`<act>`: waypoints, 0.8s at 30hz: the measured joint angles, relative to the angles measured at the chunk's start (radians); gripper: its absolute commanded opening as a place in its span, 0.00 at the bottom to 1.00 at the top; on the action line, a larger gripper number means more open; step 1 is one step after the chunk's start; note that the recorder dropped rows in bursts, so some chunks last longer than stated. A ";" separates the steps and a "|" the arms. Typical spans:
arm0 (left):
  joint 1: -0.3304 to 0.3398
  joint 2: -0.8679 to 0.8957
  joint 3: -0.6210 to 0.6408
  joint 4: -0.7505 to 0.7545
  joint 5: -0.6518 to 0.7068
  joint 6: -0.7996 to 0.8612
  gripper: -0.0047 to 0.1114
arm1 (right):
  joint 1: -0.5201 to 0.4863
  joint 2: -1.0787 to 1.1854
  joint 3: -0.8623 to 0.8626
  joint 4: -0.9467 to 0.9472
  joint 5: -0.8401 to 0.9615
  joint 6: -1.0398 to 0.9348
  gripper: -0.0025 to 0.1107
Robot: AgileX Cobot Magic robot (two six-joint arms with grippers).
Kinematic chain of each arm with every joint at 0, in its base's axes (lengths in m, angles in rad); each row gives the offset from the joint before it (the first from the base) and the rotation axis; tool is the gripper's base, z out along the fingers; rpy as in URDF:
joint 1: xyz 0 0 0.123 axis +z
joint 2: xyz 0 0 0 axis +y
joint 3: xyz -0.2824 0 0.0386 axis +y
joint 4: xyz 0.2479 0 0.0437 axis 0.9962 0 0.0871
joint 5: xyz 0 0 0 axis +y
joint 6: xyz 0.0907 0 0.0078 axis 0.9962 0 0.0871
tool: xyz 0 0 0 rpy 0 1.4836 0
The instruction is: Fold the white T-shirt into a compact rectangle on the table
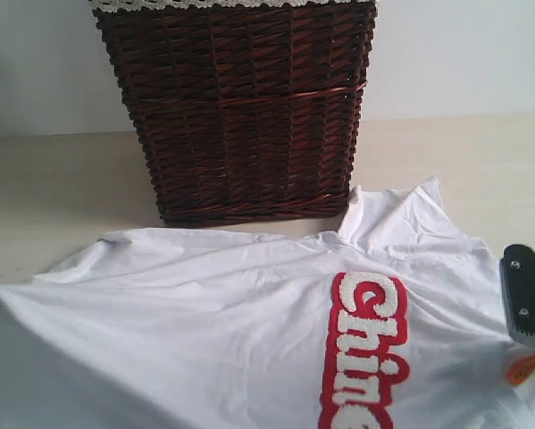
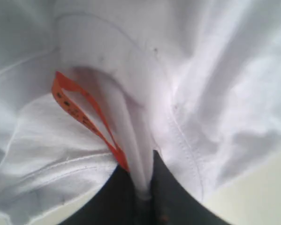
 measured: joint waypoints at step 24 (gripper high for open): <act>-0.004 -0.586 -0.276 0.401 0.270 -0.484 0.04 | 0.000 -0.530 -0.429 -0.119 0.275 0.064 0.02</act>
